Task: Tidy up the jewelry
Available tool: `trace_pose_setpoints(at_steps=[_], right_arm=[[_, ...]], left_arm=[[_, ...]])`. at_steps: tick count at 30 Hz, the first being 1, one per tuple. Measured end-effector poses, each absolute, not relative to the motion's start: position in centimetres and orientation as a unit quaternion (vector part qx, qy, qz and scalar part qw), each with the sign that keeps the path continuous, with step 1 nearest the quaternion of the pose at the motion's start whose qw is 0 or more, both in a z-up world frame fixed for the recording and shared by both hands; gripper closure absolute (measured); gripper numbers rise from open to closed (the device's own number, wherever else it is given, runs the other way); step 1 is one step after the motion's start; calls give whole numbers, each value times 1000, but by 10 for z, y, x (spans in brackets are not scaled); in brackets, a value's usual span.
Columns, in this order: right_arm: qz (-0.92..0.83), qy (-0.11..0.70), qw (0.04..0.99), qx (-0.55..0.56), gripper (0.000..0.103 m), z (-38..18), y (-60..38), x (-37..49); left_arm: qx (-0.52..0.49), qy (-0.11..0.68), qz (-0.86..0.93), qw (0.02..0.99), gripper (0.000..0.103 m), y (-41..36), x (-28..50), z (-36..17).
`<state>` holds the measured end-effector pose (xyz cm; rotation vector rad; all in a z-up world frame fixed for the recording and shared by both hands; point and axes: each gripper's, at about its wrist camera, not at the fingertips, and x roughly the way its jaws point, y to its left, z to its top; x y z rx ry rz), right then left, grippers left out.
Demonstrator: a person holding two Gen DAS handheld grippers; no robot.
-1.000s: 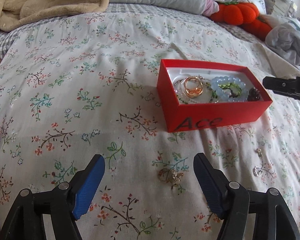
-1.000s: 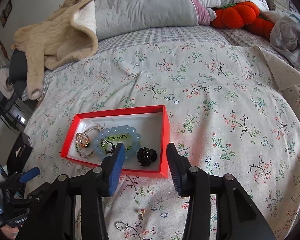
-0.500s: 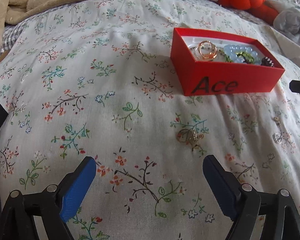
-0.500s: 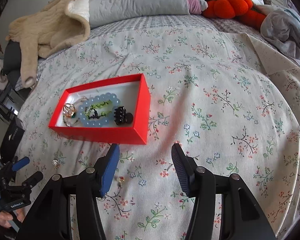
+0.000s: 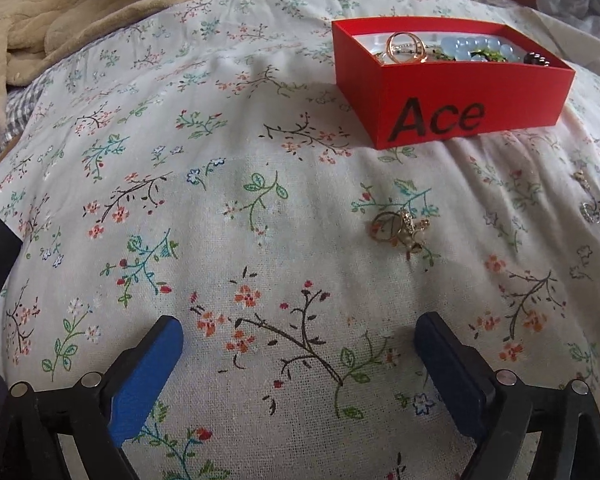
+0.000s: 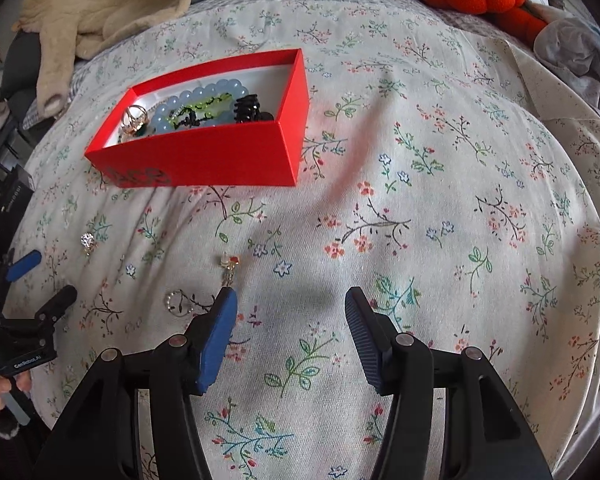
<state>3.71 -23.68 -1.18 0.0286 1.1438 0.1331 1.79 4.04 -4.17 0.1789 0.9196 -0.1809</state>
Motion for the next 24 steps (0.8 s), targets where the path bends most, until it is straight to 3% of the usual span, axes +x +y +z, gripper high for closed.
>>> trace_pose_setpoints(at_steps=[7,10,13,17,24], right_arm=[[52,542,839,-5,43,-20,-237,36],[50,537,842,-34,41,-20,-232,35],[49,532,843,-54,40,-21,-227,35],[49,531,844,-60,40,-20,-227,36],[52,533,843,-52,39,-22,-229,35]], left_arm=[[70,452,-86,885,7,39,31,-40],[63,450,-103,885,11,35,31,-38],[55,446,-130,884,24,31,29,-36],[31,443,-170,880,50,26,29,-34],[-21,438,-190,878,70,25,41,-33]])
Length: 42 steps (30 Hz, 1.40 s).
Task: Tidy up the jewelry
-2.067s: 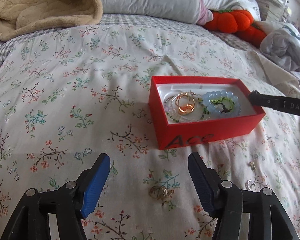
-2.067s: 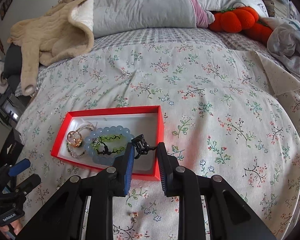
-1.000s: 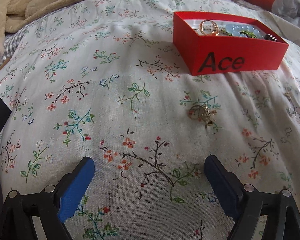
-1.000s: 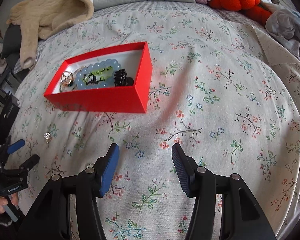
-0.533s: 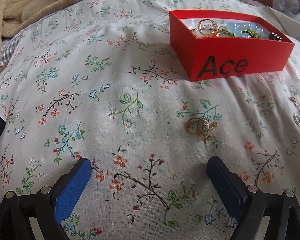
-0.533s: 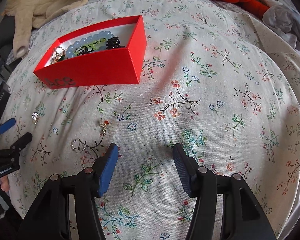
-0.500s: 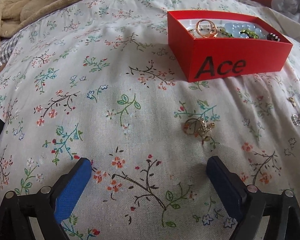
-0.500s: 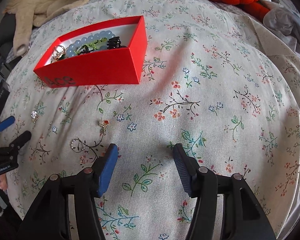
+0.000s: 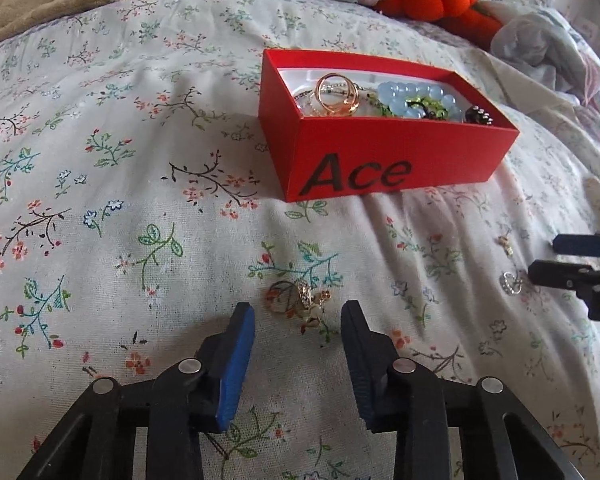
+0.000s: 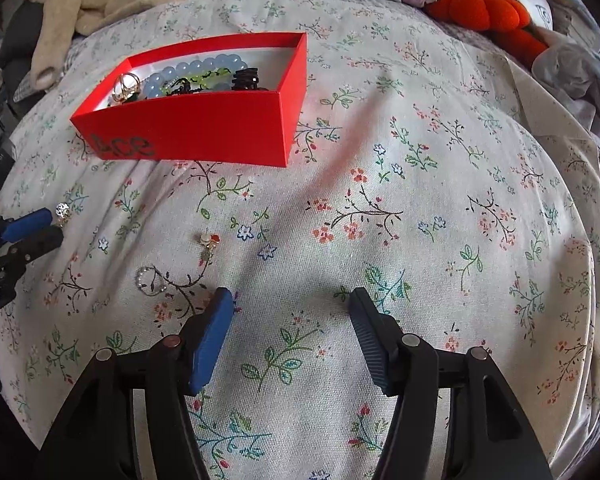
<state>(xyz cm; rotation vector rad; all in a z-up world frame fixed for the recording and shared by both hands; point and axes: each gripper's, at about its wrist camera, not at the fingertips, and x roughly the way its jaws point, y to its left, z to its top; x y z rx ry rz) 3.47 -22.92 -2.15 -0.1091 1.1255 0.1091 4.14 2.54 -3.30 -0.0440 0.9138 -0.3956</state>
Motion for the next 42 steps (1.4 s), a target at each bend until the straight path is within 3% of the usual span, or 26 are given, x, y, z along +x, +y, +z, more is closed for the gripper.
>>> trace_pose_setpoints(at_steps=[9,23,31,33,35,42], right_arm=[[50,533,843,-52,37,-22,-228,35],[51,533,843,-50,37,-21,-227,38],[53,538,841,-20,37,-19,-231,42],[53,538,841,-21,37,-18,-230,41],[53,534,843,-19,37,-15,-232,40],[75,522,849,30,37,0,-231,37]], left_arm=[[-71,446,-184,873,99,31,55,-34],[-93,425,-176,883,102,54,52,-15],[-111,451,-156,872,98,72,55,-24],[-124,459,-158,865,79,77,55,-27],[-141,460,-156,863,70,85,55,-26],[-193,459,-149,854,68,113,54,-22]])
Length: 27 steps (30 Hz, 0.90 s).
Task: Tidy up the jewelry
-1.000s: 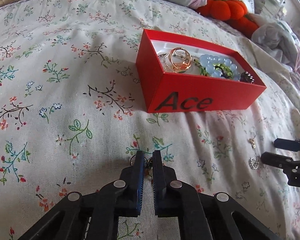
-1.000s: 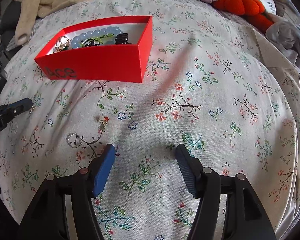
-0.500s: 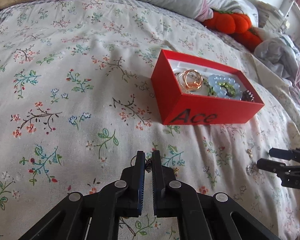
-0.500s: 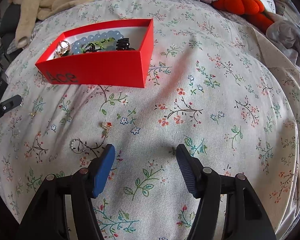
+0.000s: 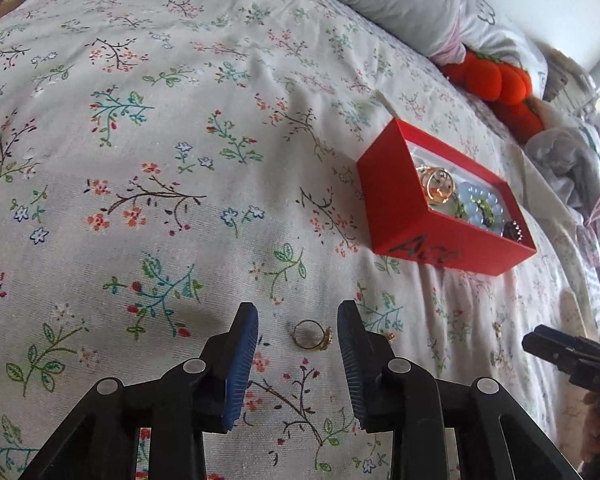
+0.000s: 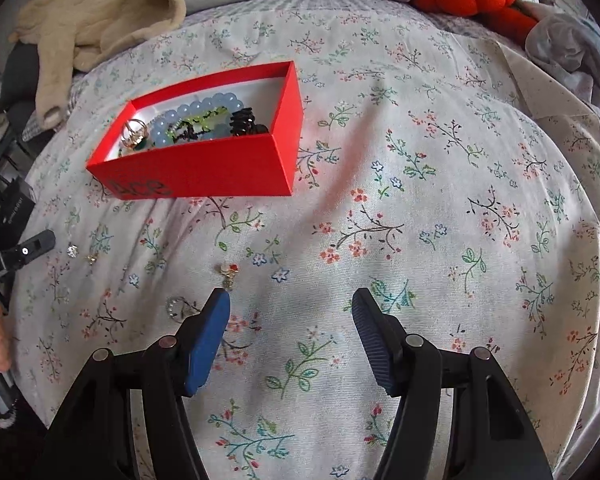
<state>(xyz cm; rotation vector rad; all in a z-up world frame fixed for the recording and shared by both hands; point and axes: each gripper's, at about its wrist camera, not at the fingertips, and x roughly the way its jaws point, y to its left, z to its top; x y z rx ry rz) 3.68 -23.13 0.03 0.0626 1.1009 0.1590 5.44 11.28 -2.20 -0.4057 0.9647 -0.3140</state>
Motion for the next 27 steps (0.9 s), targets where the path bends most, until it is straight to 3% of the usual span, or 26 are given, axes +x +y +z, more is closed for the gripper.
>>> trace_pose_setpoints(at_steps=[9,14,19,27], right_arm=[[135,507,851,-7,37,6,-172,36],[159,510,845,-26,37,-3,-144,38],[171,518,837,-47,37,-15,-124,40],[181,513,836,-74,37,-24,-98,43]], left_arm=[[-41,449,-140,882,68,76,48,-34],[-14,448,-146,882,70,63,48,-35],[-8,454,-154,878,101,58,46,-37],[-22,453,-152,878,103,65,41,-33]])
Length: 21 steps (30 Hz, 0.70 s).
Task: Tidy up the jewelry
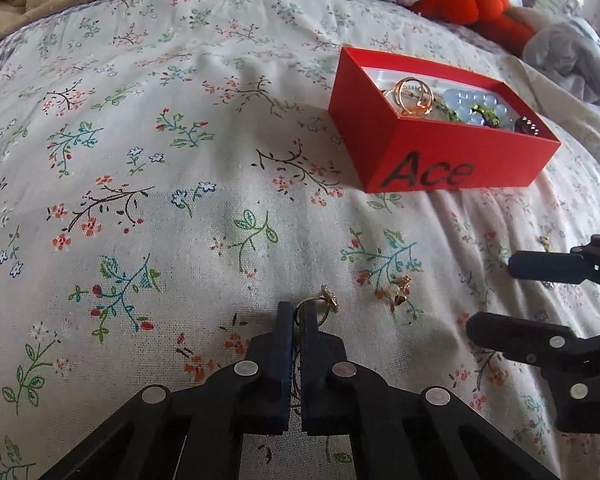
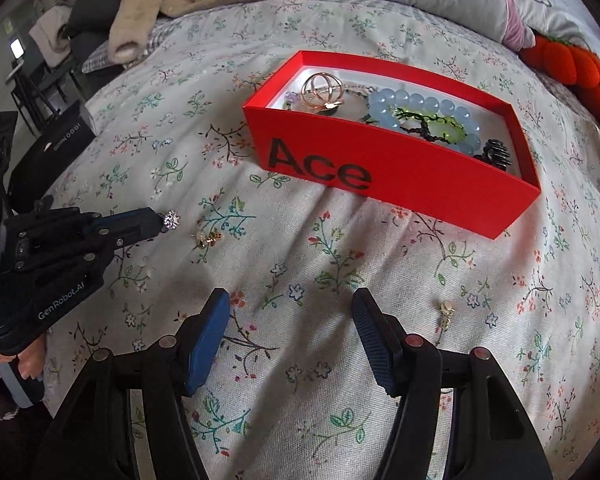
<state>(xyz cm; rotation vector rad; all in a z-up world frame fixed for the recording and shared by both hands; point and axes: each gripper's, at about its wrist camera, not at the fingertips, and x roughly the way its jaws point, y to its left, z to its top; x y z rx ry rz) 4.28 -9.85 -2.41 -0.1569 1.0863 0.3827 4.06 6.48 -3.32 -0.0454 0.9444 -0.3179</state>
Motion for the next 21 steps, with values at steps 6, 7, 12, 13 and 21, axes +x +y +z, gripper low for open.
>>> trace_pose_setpoints(at_steps=[6,7,12,13,21], right_arm=[[203,514,829,-83,37,-33,-75,43],[204,512,830,-86,38,-35,-72,43],[212,498,836,-94,46,-38,-58,45],[213,494,837,-97,50,-38,-56,46],[221,478,842,-112,66,-38,-44,49]], left_arm=[[-34,451,-150,879,103,73,36,-28],[-38,452,-150,878,103,75,35,-28],[-47,456,-144,877,103,81,34,-27],[-48,456,-144,877,103,81,34,-27],[-52,459,-143,875,103,85,31,-27]])
